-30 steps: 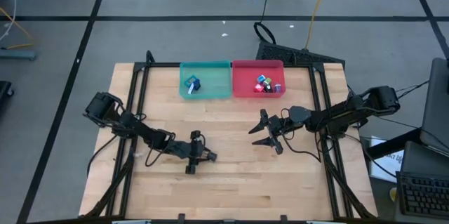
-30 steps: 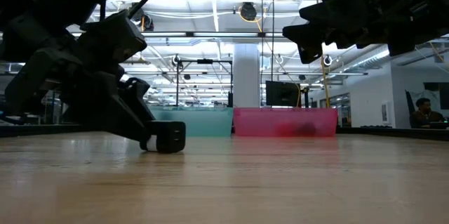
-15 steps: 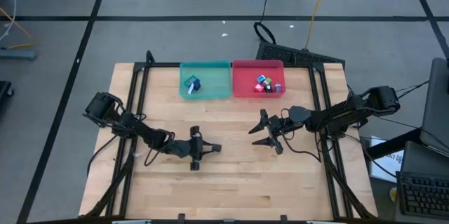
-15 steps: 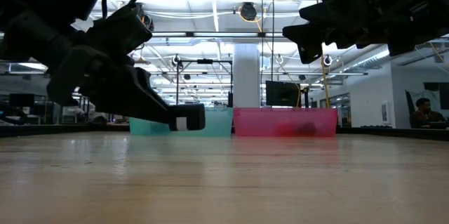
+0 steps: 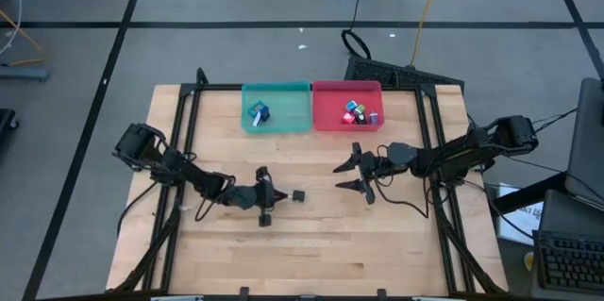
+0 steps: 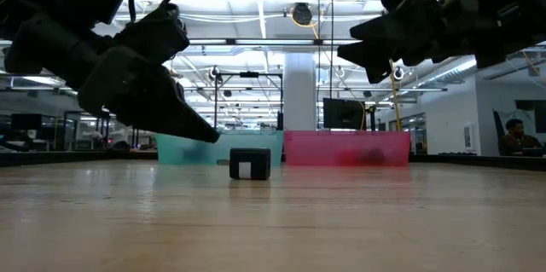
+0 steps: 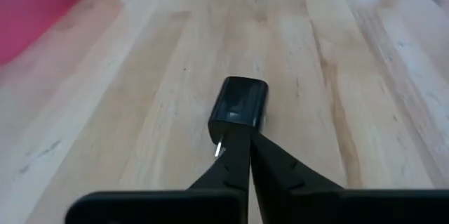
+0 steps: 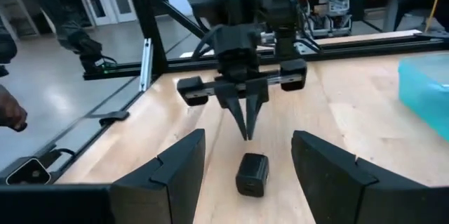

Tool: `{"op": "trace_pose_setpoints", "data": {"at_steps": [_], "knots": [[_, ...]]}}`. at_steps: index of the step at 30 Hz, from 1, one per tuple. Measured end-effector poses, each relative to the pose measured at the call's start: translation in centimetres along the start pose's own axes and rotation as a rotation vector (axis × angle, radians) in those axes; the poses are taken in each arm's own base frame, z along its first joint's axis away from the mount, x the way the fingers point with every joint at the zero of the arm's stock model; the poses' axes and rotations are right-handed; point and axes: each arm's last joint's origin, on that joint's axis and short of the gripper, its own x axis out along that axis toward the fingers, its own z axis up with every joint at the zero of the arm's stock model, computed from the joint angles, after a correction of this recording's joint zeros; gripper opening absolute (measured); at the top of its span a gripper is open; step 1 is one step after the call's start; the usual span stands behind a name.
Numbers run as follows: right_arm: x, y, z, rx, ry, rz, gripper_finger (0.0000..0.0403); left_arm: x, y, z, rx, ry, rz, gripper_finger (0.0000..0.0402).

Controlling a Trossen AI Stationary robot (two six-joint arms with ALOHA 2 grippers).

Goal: Sort charging adapters and watches
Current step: Put the black charging adapter in the red bin

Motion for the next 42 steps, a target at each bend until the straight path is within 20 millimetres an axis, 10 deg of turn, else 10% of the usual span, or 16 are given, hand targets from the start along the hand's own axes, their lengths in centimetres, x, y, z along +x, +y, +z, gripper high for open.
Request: {"op": "trace_pose_setpoints", "data": {"at_steps": [5,14,21,42], "knots": [[0.0,0.0,0.0,0.000,0.000,0.003,0.0201,0.5,0.4,1.1,-0.052,-0.039,0.049,0.0026],[0.0,0.0,0.0,0.000,0.002,0.007,0.0201,1.8,2.8,2.7,-0.210,-0.075,0.151,0.0195],[0.0,0.0,-0.3,0.005,0.029,0.004,0.0201,1.8,2.1,2.7,-0.018,-0.034,-0.095,0.0282],[0.0,0.0,-0.3,-0.006,0.028,0.005,0.0201,3.6,2.3,0.3,0.032,0.009,-0.066,0.0241]]}}
